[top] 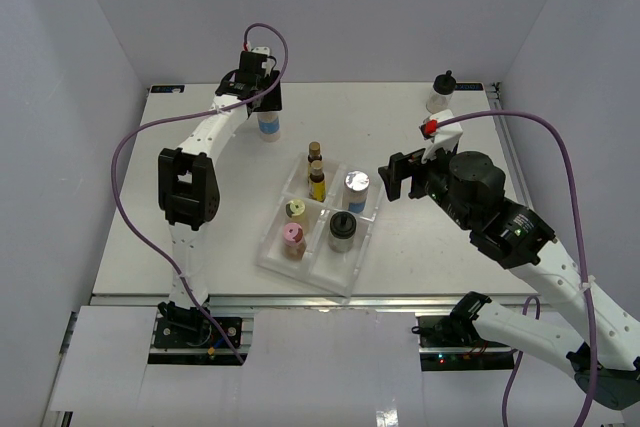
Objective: Organize the condiment bottles
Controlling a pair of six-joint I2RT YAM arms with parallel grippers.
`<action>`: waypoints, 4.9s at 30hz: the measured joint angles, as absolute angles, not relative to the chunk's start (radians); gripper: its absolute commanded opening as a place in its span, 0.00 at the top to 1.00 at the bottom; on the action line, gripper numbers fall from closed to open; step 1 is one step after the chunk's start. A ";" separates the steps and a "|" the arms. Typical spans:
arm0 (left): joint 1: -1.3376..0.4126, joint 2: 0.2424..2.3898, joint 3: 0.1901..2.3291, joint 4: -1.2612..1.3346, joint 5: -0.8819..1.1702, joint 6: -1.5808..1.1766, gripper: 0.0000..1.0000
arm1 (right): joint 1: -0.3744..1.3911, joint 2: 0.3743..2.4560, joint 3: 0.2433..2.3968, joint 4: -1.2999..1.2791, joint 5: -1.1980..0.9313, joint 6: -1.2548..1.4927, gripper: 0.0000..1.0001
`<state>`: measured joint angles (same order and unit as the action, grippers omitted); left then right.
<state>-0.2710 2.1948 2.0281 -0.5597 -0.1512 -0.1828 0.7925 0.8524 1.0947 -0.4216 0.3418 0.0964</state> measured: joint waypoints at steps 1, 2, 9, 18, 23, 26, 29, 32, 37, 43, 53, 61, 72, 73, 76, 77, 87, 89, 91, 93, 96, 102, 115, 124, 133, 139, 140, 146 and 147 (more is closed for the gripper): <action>-0.271 2.195 2.028 -0.560 -0.151 -0.183 0.73 | 0.793 0.852 1.093 -0.419 0.343 0.096 0.07; -0.271 2.195 2.028 -0.560 -0.151 -0.182 0.84 | 0.793 0.851 1.091 -0.416 0.344 0.096 0.07; -0.271 2.195 2.029 -0.564 -0.141 -0.177 1.00 | 0.793 0.850 1.082 -0.410 0.346 0.096 0.07; -0.278 2.156 2.032 -0.627 -0.109 -0.159 1.00 | 0.793 0.850 1.081 -0.408 0.354 0.096 0.07; -0.329 2.115 2.085 -0.667 -0.108 -0.126 1.00 | 0.793 0.839 1.078 -0.408 0.359 0.096 0.07; -0.388 2.099 2.144 -0.677 -0.106 -0.109 1.00 | 0.793 0.827 1.075 -0.408 0.361 0.096 0.07; -0.442 2.083 2.178 -0.677 -0.084 -0.100 1.00 | 0.793 0.817 1.068 -0.407 0.363 0.096 0.07; -0.498 2.065 2.181 -0.681 -0.051 -0.094 1.00 | 0.793 0.813 1.065 -0.407 0.364 0.096 0.07; -0.588 2.055 2.181 -0.701 0.003 -0.089 1.00 | 0.793 0.812 1.064 -0.407 0.364 0.097 0.07; -0.695 2.055 2.181 -0.737 0.007 -0.092 1.00 | 0.793 0.798 1.064 -0.407 0.365 0.097 0.07; -0.791 2.048 2.079 -0.735 -0.026 -0.118 1.00 | 0.793 0.789 1.064 -0.406 0.366 0.097 0.07; -0.810 2.041 1.989 -0.717 -0.052 -0.141 1.00 | 0.793 0.789 1.064 -0.406 0.368 0.096 0.07; -0.833 2.001 1.873 -0.646 -0.077 -0.154 0.96 | 0.793 0.787 1.048 -0.394 0.368 0.097 0.07; -0.834 2.001 1.870 -0.642 -0.079 -0.154 0.94 | 0.793 0.787 1.046 -0.393 0.368 0.097 0.07; -0.839 2.001 1.856 -0.625 -0.090 -0.154 0.92 | 0.793 0.784 1.041 -0.392 0.368 0.097 0.07; -0.840 2.001 1.850 -0.620 -0.093 -0.154 0.91 | 0.793 0.783 1.038 -0.392 0.369 0.097 0.07; -0.847 2.000 1.770 -0.556 -0.108 -0.158 0.62 | 0.793 0.772 1.024 -0.385 0.385 0.097 0.07; -0.847 1.992 1.756 -0.540 -0.109 -0.159 0.57 | 0.793 0.769 1.017 -0.385 0.391 0.097 0.06; -0.848 1.986 1.745 -0.536 -0.109 -0.159 0.50 | 0.793 0.769 1.015 -0.386 0.392 0.097 0.06; -0.848 1.984 1.742 -0.536 -0.109 -0.159 0.40 | 0.793 0.768 1.015 -0.385 0.393 0.097 0.07; -0.848 1.984 1.742 -0.534 -0.112 -0.162 0.32 | 0.793 0.766 1.015 -0.385 0.395 0.097 0.06; -0.848 1.983 1.742 -0.528 -0.116 -0.169 0.07 | 0.793 0.765 1.015 -0.385 0.402 0.097 0.06; -0.849 1.921 1.913 -0.576 -0.152 -0.177 0.02 | 0.793 0.824 1.083 -0.422 0.421 0.148 0.06; -0.842 1.578 1.786 -0.666 -0.318 -0.214 0.02 | 0.604 1.142 1.458 -0.465 0.388 0.153 0.05; -0.807 1.141 1.388 -0.658 -0.412 -0.314 0.02 | 0.266 1.497 1.610 -0.412 0.204 0.155 0.02; -0.775 1.090 1.248 -0.661 -0.412 -0.356 0.02 | 0.170 1.694 1.606 -0.296 0.149 0.159 0.02; -0.763 1.089 1.228 -0.659 -0.404 -0.359 0.02 | 0.159 1.722 1.606 -0.276 0.147 0.158 0.02; -0.580 1.073 1.084 -0.629 -0.271 -0.359 0.02 | 0.100 1.897 1.623 -0.111 0.147 0.109 0.02; -0.559 1.073 1.067 -0.624 -0.253 -0.357 0.02 | 0.093 1.931 1.634 -0.088 0.148 0.095 0.02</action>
